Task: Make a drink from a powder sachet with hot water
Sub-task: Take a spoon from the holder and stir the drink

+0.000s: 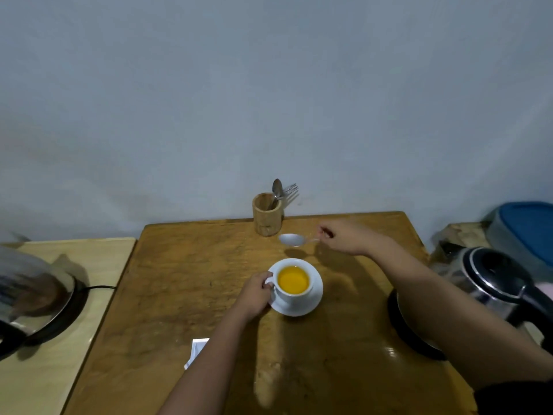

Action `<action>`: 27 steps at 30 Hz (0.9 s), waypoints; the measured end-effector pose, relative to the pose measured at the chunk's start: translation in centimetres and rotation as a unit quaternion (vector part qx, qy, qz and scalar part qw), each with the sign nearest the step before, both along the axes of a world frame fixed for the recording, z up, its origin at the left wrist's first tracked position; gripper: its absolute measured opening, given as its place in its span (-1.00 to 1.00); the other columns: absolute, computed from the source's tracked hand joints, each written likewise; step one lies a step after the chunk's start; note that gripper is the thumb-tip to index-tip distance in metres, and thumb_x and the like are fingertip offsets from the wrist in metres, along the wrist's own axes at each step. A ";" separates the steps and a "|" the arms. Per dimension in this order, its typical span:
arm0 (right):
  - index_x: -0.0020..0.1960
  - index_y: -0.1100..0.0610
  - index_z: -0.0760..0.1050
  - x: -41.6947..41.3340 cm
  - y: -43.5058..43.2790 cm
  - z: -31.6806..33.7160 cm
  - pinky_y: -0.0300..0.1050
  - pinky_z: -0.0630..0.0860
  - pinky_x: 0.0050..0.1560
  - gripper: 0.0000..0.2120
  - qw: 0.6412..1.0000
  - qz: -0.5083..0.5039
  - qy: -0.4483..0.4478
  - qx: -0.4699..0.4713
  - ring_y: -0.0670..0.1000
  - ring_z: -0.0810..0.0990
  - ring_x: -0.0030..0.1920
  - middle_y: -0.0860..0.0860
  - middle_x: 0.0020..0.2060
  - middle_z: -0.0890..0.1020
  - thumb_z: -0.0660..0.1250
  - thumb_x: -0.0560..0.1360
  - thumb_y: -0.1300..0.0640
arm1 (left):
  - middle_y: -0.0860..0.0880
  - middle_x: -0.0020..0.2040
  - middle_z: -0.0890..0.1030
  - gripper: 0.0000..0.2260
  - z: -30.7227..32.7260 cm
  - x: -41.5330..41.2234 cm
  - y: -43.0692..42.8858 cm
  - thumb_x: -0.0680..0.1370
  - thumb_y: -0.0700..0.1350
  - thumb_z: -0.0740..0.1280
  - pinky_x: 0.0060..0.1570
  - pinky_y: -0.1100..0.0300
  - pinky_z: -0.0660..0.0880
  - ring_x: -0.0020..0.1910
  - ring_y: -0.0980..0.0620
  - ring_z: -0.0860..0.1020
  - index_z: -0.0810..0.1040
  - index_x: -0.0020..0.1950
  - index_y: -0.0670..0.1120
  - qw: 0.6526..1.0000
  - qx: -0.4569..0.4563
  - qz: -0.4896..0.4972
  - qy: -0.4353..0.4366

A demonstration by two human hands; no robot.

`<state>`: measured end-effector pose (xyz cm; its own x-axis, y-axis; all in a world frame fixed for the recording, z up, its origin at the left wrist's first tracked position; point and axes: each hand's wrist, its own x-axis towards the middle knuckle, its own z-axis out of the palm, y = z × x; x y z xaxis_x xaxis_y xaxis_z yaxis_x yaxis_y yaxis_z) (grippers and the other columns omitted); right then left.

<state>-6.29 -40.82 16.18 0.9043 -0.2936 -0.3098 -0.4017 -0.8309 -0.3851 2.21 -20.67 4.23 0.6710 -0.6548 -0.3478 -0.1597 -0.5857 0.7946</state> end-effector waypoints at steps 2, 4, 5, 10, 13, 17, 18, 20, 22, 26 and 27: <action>-0.10 0.12 0.43 -0.6 0.6 -0.2 -0.09 0.33 -0.21 -0.92 0.999 0.014 0.041 0.019 0.06 0.44 -0.15 0.07 -0.15 0.53 0.17 0.52 0.18 | -0.15 0.24 0.53 -0.74 -0.2 -0.1 0.0 0.57 -0.20 0.15 0.09 0.15 0.38 0.15 -0.06 0.47 0.51 0.22 -0.12 1.000 -0.007 0.002 -0.004; -0.09 0.13 0.48 -1.0 1.1 -0.6 -0.10 0.34 -0.18 -0.87 0.997 0.028 0.074 0.020 0.05 0.44 -0.16 0.06 -0.17 0.52 0.16 0.50 0.23 | -0.16 0.23 0.54 -0.74 -0.3 -0.1 -0.1 0.57 -0.22 0.15 0.10 0.13 0.38 0.15 -0.08 0.48 0.51 0.21 -0.13 1.000 -0.011 0.005 -0.009; -0.11 0.14 0.51 -1.1 1.3 -0.9 -0.11 0.36 -0.18 -0.85 0.996 0.032 0.079 0.007 0.05 0.45 -0.18 0.05 -0.20 0.53 0.16 0.48 0.24 | -0.16 0.23 0.53 -0.74 -0.3 -0.1 0.0 0.57 -0.22 0.15 0.12 0.11 0.38 0.17 -0.09 0.47 0.51 0.21 -0.14 1.000 -0.011 0.006 -0.010; -0.29 0.17 0.49 -0.7 2.3 -1.9 -0.08 0.37 -0.29 -0.84 0.992 0.055 0.050 -0.103 0.14 0.48 -0.28 0.11 -0.34 0.50 0.18 0.40 0.30 | -0.17 0.20 0.54 -0.76 -0.7 0.0 0.0 0.57 -0.22 0.16 0.13 0.09 0.40 0.16 -0.10 0.48 0.52 0.17 -0.15 1.000 -0.016 0.001 -0.013; -0.33 0.14 0.47 -0.1 3.0 -2.1 -0.08 0.42 -0.31 -0.84 0.994 0.039 0.020 -0.099 0.13 0.54 -0.27 0.07 -0.36 0.50 0.24 0.38 0.32 | -0.15 0.22 0.52 -0.75 -0.8 0.1 -0.1 0.57 -0.22 0.16 0.12 0.13 0.37 0.16 -0.07 0.46 0.51 0.21 -0.15 1.000 -0.013 0.003 -0.009; -0.26 0.17 0.59 0.4 3.3 -2.4 -0.26 0.54 -0.37 -0.91 0.998 -0.043 -0.011 0.047 -0.11 0.64 -0.34 0.05 -0.31 0.69 0.38 0.40 0.29 | -0.15 0.25 0.52 -0.73 -1.1 0.3 -0.1 0.58 -0.20 0.16 0.16 0.10 0.39 0.19 -0.08 0.47 0.50 0.24 -0.15 1.000 -0.010 0.003 -0.009; -0.22 0.19 0.62 0.5 3.3 -2.5 -0.35 0.51 -0.39 -0.96 0.993 -0.063 -0.026 0.093 -0.14 0.65 -0.34 0.05 -0.29 0.70 0.41 0.40 0.28 | -0.15 0.25 0.52 -0.73 -1.1 0.3 -0.1 0.57 -0.20 0.16 0.18 0.08 0.39 0.19 -0.09 0.47 0.50 0.24 -0.15 1.000 -0.012 0.003 -0.009; -0.14 0.21 0.63 0.5 3.5 -2.6 -0.43 0.49 -0.40 -0.95 0.980 -0.093 -0.059 0.167 -0.19 0.64 -0.36 0.05 -0.27 0.70 0.43 0.40 0.25 | -0.16 0.24 0.53 -0.74 -1.3 0.4 0.0 0.57 -0.20 0.16 0.18 0.07 0.40 0.18 -0.09 0.47 0.50 0.23 -0.15 1.000 -0.013 0.004 -0.008; -0.08 0.20 0.64 0.6 3.7 -2.7 -0.45 0.48 -0.37 -0.91 0.977 -0.092 -0.084 0.175 -0.18 0.62 -0.33 0.06 -0.23 0.70 0.40 0.43 0.22 | -0.15 0.24 0.52 -0.74 -1.3 0.3 0.0 0.58 -0.21 0.16 0.15 0.10 0.39 0.17 -0.07 0.46 0.50 0.22 -0.15 1.000 -0.018 0.005 -0.008; 0.01 0.18 0.59 1.1 4.5 -2.5 -0.26 0.49 -0.18 -0.86 0.985 -0.039 -0.067 0.157 -0.04 0.61 -0.15 0.10 -0.09 0.69 0.31 0.50 0.18 | -0.13 0.26 0.49 -0.72 -1.4 0.3 0.0 0.58 -0.20 0.16 0.19 0.07 0.39 0.19 -0.06 0.45 0.47 0.27 -0.14 1.000 -0.019 0.009 -0.003; 0.01 0.18 0.58 1.2 4.7 -2.3 -0.25 0.47 -0.19 -0.86 0.988 -0.009 -0.055 0.141 -0.04 0.59 -0.15 0.10 -0.08 0.68 0.29 0.52 0.17 | -0.13 0.27 0.49 -0.72 -1.4 0.3 0.0 0.58 -0.19 0.16 0.21 0.05 0.39 0.21 -0.07 0.45 0.47 0.27 -0.14 1.000 -0.018 0.009 -0.003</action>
